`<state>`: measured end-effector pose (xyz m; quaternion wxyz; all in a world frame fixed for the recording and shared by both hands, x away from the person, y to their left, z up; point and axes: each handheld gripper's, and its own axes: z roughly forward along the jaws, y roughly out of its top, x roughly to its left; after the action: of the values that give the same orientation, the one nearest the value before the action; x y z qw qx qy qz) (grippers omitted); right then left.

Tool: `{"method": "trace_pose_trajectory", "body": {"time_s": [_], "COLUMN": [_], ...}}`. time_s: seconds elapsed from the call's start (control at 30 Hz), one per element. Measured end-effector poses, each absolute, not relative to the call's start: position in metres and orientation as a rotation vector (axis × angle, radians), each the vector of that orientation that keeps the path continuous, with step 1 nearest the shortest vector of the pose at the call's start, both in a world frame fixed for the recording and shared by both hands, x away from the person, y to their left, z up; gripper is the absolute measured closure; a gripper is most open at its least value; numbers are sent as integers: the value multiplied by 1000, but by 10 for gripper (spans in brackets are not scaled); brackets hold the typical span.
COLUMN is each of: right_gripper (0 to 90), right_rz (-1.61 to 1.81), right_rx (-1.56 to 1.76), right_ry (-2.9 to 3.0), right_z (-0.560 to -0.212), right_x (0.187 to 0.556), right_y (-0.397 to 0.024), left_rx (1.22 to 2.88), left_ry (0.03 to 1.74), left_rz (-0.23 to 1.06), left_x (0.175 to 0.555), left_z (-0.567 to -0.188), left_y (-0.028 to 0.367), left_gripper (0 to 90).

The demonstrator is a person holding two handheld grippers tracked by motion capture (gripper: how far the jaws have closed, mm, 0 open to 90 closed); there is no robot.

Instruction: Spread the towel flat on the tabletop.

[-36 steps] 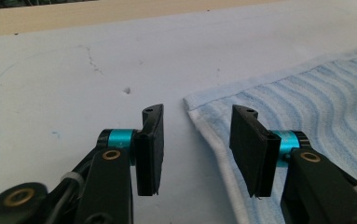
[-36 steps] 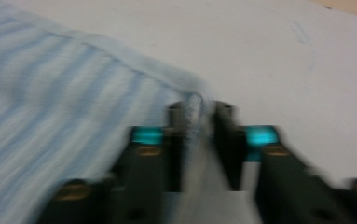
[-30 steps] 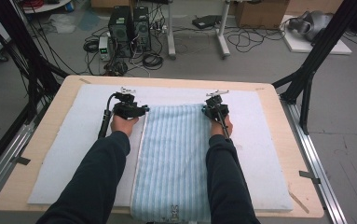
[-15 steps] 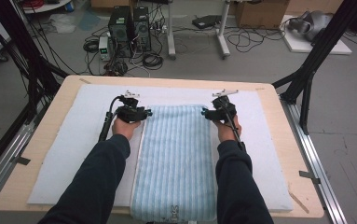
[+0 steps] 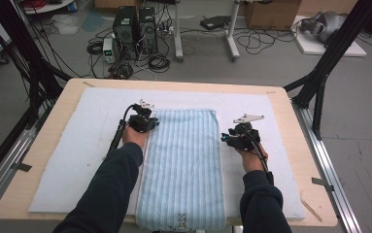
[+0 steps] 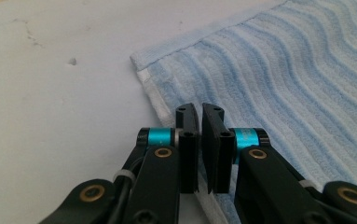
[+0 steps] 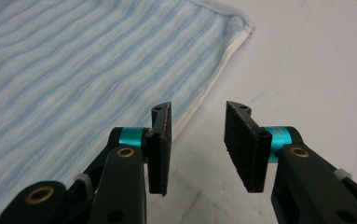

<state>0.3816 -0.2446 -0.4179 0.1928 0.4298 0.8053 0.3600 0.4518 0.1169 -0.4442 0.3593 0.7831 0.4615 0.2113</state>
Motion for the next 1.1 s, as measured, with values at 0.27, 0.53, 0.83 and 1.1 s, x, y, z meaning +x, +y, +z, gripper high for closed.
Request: {"method": "trace_pose_trajectory", "body": {"time_s": [0.27, 0.53, 0.83, 1.1], "right_gripper": [545, 588, 571, 652], "right_rz": [1043, 1098, 1087, 1037], "right_rx": [1210, 1195, 1135, 1087], "right_ry": [2267, 2303, 2406, 2454], "right_z": [-419, -425, -432, -442], "right_x": [358, 332, 292, 271], "right_y": [-242, -229, -221, -217], "left_rx": [1906, 1842, 1877, 1966], "left_ry": [1275, 1186, 1084, 1090], "left_rz": [569, 451, 315, 370], "left_x": [435, 387, 332, 311], "left_z": [-443, -434, -439, -450], "left_y": [131, 149, 152, 138], "left_gripper": [583, 527, 710, 817]}}
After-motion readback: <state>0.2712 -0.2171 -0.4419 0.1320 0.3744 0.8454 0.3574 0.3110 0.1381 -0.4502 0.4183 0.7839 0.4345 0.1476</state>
